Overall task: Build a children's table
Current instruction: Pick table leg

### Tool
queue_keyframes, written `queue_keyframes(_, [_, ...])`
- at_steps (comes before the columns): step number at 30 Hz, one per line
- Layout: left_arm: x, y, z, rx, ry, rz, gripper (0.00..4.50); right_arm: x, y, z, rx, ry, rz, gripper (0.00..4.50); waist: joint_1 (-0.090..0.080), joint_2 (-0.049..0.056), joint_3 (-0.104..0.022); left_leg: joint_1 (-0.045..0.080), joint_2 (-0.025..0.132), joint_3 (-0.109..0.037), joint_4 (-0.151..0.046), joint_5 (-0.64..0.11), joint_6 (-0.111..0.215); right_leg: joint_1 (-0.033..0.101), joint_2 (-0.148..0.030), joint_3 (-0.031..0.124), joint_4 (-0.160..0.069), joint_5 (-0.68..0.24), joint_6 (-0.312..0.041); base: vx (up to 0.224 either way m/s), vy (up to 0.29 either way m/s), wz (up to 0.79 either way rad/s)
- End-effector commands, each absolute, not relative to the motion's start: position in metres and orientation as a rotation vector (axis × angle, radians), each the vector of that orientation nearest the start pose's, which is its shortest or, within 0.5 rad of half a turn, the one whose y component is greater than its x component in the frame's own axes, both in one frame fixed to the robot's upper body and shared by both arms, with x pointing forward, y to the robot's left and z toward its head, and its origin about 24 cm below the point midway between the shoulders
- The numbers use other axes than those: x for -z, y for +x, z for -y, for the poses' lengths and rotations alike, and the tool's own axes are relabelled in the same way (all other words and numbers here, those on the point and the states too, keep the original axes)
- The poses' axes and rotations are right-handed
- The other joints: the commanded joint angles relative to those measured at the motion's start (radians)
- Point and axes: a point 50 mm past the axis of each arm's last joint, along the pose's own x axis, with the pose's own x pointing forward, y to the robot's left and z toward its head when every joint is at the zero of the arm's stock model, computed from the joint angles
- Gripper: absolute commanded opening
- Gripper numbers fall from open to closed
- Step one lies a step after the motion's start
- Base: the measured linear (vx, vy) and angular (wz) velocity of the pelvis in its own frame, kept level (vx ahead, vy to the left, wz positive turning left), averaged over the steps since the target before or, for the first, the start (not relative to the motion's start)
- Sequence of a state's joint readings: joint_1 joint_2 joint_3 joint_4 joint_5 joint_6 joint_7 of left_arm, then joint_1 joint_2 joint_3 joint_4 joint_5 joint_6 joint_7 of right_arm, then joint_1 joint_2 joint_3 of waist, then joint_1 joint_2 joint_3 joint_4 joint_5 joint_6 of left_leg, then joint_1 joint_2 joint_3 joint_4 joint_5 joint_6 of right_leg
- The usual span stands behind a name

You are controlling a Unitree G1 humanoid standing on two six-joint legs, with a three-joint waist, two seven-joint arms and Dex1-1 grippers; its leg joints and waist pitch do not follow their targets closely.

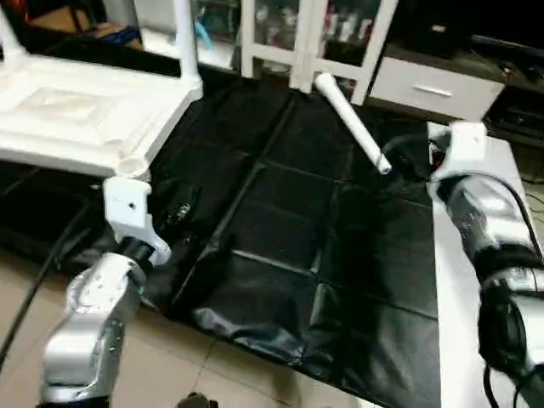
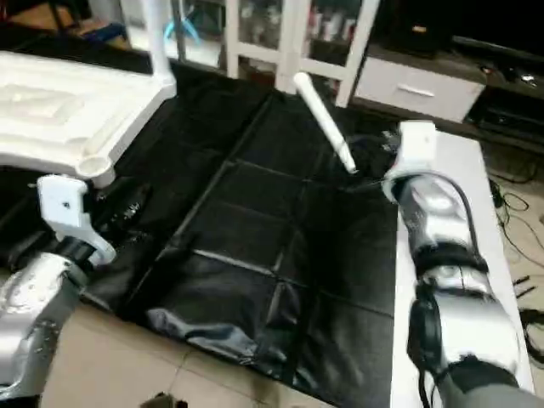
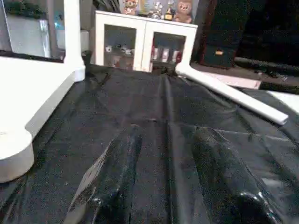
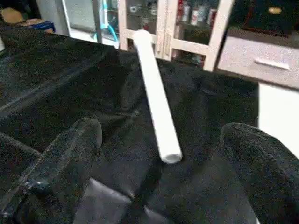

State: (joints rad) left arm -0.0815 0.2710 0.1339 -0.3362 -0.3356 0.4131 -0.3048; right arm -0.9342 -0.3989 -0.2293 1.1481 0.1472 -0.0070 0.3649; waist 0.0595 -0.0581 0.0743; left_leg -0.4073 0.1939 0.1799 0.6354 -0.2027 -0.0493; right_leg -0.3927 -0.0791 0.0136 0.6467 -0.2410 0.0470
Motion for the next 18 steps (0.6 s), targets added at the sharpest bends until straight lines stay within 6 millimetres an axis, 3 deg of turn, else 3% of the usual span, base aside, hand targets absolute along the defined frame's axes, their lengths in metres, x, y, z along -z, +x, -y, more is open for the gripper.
queue_keyframes(1, [-0.131,0.25,-0.186,0.376,-0.036,0.045,2.05,-0.125,0.398,0.244,-0.059,-0.014,-0.122,4.47,0.003,0.009,-0.047,0.032,0.022,0.002,-0.086,-0.115,0.035,0.017,-0.022,0.001,-0.058,0.036,-0.275,0.0,0.0,0.0])
queue_keyframes(2, [-0.133,0.249,-0.187,0.375,-0.027,0.044,2.05,-0.126,0.398,0.244,-0.044,-0.025,-0.126,4.47,0.006,0.011,-0.049,0.036,0.021,0.003,-0.08,-0.063,0.04,0.011,-0.016,0.0,-0.053,0.106,-0.271,0.0,0.0,0.0])
queue_keyframes(3, [-0.134,0.249,-0.187,0.374,-0.023,0.043,2.05,-0.126,0.399,0.245,-0.036,-0.031,-0.128,4.47,0.008,0.009,-0.042,0.033,0.02,0.004,-0.079,-0.032,0.046,0.009,-0.012,0.0,-0.051,0.149,-0.269,0.0,0.0,0.0])
queue_keyframes(4, [-0.138,0.246,-0.188,0.391,-0.012,0.033,2.05,-0.129,0.4,0.247,0.003,-0.053,-0.133,4.47,0.009,0.002,-0.028,0.025,0.018,0.007,-0.08,-0.006,0.05,0.007,-0.01,0.0,-0.05,0.183,-0.263,0.0,0.0,0.0])
queue_keyframes(5, [-0.148,0.238,-0.187,0.442,-0.002,0.027,2.05,-0.133,0.401,0.251,0.063,-0.072,-0.136,4.47,0.013,0.003,-0.018,0.025,0.017,0.007,-0.085,-0.043,0.036,0.004,-0.012,0.0,-0.052,0.143,-0.256,0.0,0.0,0.0])
queue_keyframes(6, [-0.148,0.238,-0.187,0.442,-0.002,0.027,2.05,-0.133,0.401,0.251,0.063,-0.072,-0.136,4.47,0.015,0.003,-0.019,0.028,0.016,0.007,-0.086,-0.072,0.019,0.006,-0.015,0.002,-0.054,0.104,-0.251,0.0,0.0,0.0])
queue_keyframes(7, [-0.151,0.237,-0.186,0.456,-0.008,0.028,2.05,-0.134,0.402,0.25,0.063,-0.069,-0.134,4.47,0.018,-0.002,-0.01,0.025,0.015,0.009,-0.087,-0.064,0.018,0.006,-0.013,0.005,-0.055,0.115,-0.243,0.0,0.0,0.0])
queue_keyframes(9, [-0.156,0.233,-0.186,0.465,0.004,0.031,2.05,-0.135,0.404,0.245,0.048,-0.047,-0.132,4.47,0.023,-0.003,0.005,0.02,0.015,0.009,-0.091,-0.067,0.013,0.004,-0.014,0.006,-0.056,0.115,-0.232,0.0,0.0,0.0])
queue_keyframes(10, [-0.158,0.232,-0.187,0.461,0.014,0.03,2.05,-0.136,0.404,0.244,0.041,-0.042,-0.132,4.47,0.025,-0.004,0.006,0.02,0.012,0.009,-0.089,-0.045,0.021,0.007,-0.014,0.007,-0.052,0.145,-0.23,0.0,0.0,0.0])
queue_keyframes(11, [-0.159,0.232,-0.188,0.457,0.018,0.029,2.05,-0.136,0.405,0.242,0.036,-0.035,-0.133,4.47,0.027,-0.003,0.009,0.019,0.012,0.009,-0.088,-0.021,0.027,0.006,-0.015,0.008,-0.049,0.175,-0.234,0.0,0.0,0.0])
queue_keyframes(12, [-0.162,0.23,-0.19,0.451,0.017,0.027,2.05,-0.136,0.405,0.241,0.036,-0.032,-0.133,4.47,0.029,0.0,0.024,0.013,0.011,0.009,-0.09,-0.002,0.035,0.001,-0.013,0.008,-0.049,0.204,-0.238,0.0,0.0,0.0])
queue_keyframes(13, [-0.17,0.227,-0.192,0.449,0.018,0.029,2.05,-0.137,0.406,0.239,0.038,-0.016,-0.13,4.47,0.033,0.01,0.035,0.01,0.01,0.005,-0.09,0.009,0.031,-0.001,-0.015,0.007,-0.044,0.228,-0.245,0.0,0.0,0.0])
queue_keyframes(15, [-0.175,0.226,-0.193,0.451,0.019,0.033,2.05,-0.138,0.407,0.238,0.039,-0.004,-0.126,4.47,0.031,0.0,0.032,0.004,0.005,0.007,-0.083,0.074,0.039,0.009,-0.008,0.008,-0.034,0.328,-0.254,0.0,0.0,0.0])
queue_keyframes(16, [-0.181,0.224,-0.193,0.456,0.023,0.04,2.05,-0.139,0.408,0.237,0.038,0.007,-0.117,4.47,0.036,0.008,0.049,0.003,0.003,0.008,-0.085,0.079,0.042,-0.001,-0.006,0.008,-0.036,0.35,-0.256,0.0,0.0,0.0])
queue_keyframes(17, [-0.189,0.222,-0.193,0.469,0.022,0.048,2.05,-0.141,0.408,0.236,0.036,0.015,-0.109,4.47,0.038,0.014,0.056,0.003,0.003,0.007,-0.087,0.067,0.038,-0.003,-0.007,0.008,-0.038,0.343,-0.259,0.0,0.0,0.0])
queue_keyframes(18, [-0.192,0.221,-0.193,0.473,0.022,0.047,2.05,-0.141,0.409,0.235,0.036,0.016,-0.107,4.47,0.036,0.012,0.057,0.005,0.004,0.008,-0.088,0.053,0.033,-0.001,-0.008,0.008,-0.039,0.333,-0.263,0.0,0.0,0.0])
